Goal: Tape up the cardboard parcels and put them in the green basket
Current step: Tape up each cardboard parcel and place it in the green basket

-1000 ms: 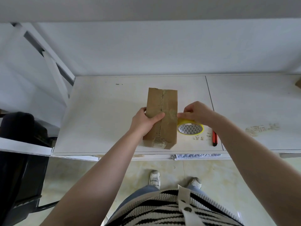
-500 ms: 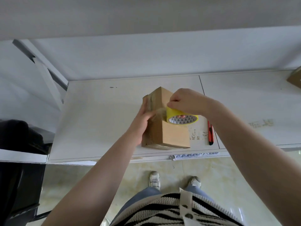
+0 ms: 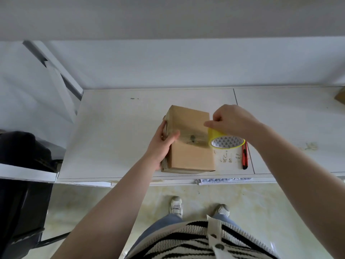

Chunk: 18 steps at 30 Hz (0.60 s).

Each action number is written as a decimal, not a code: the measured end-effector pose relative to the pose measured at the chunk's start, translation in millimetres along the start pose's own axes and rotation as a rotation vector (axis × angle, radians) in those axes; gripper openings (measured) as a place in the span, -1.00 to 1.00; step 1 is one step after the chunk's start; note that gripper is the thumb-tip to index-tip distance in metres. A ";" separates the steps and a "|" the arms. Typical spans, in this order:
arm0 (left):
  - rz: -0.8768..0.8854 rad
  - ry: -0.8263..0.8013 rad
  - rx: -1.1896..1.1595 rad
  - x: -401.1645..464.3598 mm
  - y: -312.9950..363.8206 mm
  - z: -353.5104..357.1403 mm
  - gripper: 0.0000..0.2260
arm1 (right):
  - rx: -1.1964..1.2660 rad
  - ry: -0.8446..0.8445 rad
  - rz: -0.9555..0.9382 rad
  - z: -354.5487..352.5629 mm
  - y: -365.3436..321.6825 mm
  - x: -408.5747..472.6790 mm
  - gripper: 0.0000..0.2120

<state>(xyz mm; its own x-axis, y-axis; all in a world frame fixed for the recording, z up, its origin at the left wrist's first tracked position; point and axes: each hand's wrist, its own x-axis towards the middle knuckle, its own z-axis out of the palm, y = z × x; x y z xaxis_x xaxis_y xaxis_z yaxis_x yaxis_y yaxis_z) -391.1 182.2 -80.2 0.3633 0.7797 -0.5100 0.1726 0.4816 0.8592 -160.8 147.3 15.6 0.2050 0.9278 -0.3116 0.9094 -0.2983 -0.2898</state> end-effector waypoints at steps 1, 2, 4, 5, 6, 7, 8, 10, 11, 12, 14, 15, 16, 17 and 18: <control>-0.012 0.037 0.011 1.8 -3.4 -4.3 -0.30 | 0.037 -0.025 -0.009 5.4 -0.9 -1.3 -0.55; -0.031 0.076 0.032 2.7 -6.5 -8.1 -0.33 | 0.088 -0.040 -0.025 11.5 -4.4 -2.6 -0.55; -0.061 0.094 0.053 3.0 -12.5 -12.7 -0.38 | 0.140 -0.021 -0.072 21.1 -16.1 -2.7 -0.55; -0.069 0.090 0.043 2.7 -14.9 -12.5 -0.44 | 0.116 -0.008 -0.091 23.3 -21.3 -1.7 -0.56; -0.070 0.097 0.039 1.3 -17.1 -11.4 -0.53 | 0.088 -0.002 -0.098 23.4 -24.2 -0.4 -0.56; -0.064 0.118 0.043 -0.3 -18.8 -10.1 -0.61 | 0.082 -0.001 -0.092 21.7 -24.8 0.2 -0.55; -0.053 0.140 0.047 -1.3 -19.1 -8.4 -0.65 | 0.101 -0.003 -0.081 19.4 -23.0 -0.3 -0.55; -0.043 0.161 0.056 -0.2 -19.7 -5.6 -0.56 | 0.163 -0.006 -0.056 15.4 -14.9 -2.9 -0.55; -0.041 0.157 0.068 1.0 -20.1 -4.6 -0.53 | 0.181 -0.006 -0.050 13.8 -10.5 -4.2 -0.56; -0.034 0.147 0.079 1.2 -19.8 -3.8 -0.53 | 0.190 -0.004 -0.046 12.6 -6.9 -5.4 -0.56; -0.024 0.135 0.087 1.1 -20.3 -2.7 -0.54 | 0.156 0.014 -0.032 11.3 -0.9 -5.7 -0.53; -0.024 0.138 0.094 0.9 -20.4 -2.5 -0.55 | 0.095 0.029 -0.017 11.4 2.8 -5.8 -0.49; -0.020 0.142 0.097 0.8 -20.2 -2.4 -0.55 | 0.024 0.043 0.007 11.7 7.4 -5.9 -0.47; -0.017 0.140 0.094 0.8 -20.2 -2.5 -0.55 | -0.028 0.044 0.034 13.4 13.9 -6.4 -0.46; -0.016 0.134 0.089 1.0 -20.1 -2.2 -0.55 | -0.042 0.027 0.062 17.5 20.9 -7.3 -0.46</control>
<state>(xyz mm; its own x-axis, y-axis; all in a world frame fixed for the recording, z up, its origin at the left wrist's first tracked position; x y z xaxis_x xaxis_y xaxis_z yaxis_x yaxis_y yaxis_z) -396.2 174.1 -98.0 0.2358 0.8213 -0.5194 0.2604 0.4616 0.8480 -149.7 130.3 -4.1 0.2704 0.9139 -0.3027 0.9091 -0.3459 -0.2321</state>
